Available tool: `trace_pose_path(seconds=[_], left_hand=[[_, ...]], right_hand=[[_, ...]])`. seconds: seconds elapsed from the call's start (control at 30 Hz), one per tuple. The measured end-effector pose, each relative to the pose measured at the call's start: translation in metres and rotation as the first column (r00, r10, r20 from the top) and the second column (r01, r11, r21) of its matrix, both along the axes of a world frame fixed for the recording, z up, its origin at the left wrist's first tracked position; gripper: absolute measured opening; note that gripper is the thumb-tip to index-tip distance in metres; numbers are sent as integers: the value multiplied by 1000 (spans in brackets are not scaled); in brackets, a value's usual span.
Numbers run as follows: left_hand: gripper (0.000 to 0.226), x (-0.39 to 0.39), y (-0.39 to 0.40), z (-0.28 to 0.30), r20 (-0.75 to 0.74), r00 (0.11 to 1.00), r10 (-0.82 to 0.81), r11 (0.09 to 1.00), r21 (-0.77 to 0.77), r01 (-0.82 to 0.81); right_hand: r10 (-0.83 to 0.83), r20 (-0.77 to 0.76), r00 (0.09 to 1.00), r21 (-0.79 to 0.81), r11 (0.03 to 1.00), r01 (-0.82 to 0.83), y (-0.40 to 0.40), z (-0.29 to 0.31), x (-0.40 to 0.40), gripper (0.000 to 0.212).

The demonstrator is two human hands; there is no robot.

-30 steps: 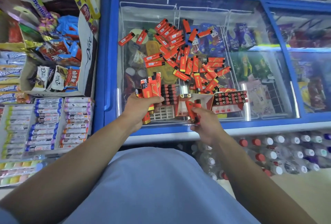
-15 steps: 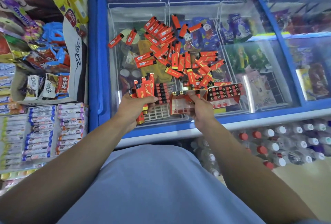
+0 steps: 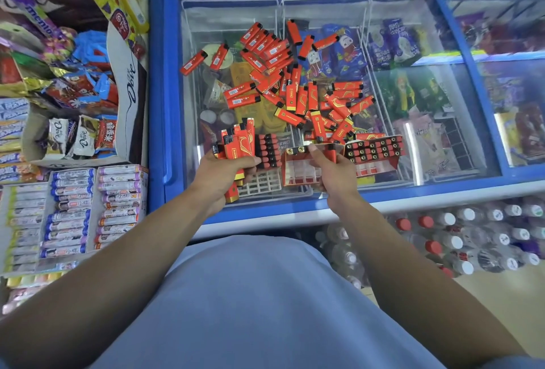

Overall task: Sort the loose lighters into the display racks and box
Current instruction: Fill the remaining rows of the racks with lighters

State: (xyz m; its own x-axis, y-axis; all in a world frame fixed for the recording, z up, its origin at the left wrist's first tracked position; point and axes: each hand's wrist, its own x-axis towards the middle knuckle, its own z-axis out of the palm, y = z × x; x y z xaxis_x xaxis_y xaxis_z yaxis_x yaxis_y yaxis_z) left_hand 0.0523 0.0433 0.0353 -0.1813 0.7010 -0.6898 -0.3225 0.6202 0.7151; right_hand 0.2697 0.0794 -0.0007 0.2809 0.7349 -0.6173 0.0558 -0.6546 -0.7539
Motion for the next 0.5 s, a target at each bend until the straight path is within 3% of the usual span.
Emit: trace_pose_path(seconds=[0.23, 0.37, 0.5], left_hand=[[34, -8, -4, -3, 7, 996, 91, 996, -5, -91], [37, -17, -11, -6, 4, 992, 126, 992, -1, -126], [37, -26, -20, -9, 22, 978, 206, 979, -13, -206]], right_hand=[[40, 104, 994, 47, 998, -45, -4, 3, -2, 39], [138, 116, 984, 165, 974, -156, -33, 3, -11, 73], [442, 160, 882, 231, 852, -469, -58, 10, -31, 30]])
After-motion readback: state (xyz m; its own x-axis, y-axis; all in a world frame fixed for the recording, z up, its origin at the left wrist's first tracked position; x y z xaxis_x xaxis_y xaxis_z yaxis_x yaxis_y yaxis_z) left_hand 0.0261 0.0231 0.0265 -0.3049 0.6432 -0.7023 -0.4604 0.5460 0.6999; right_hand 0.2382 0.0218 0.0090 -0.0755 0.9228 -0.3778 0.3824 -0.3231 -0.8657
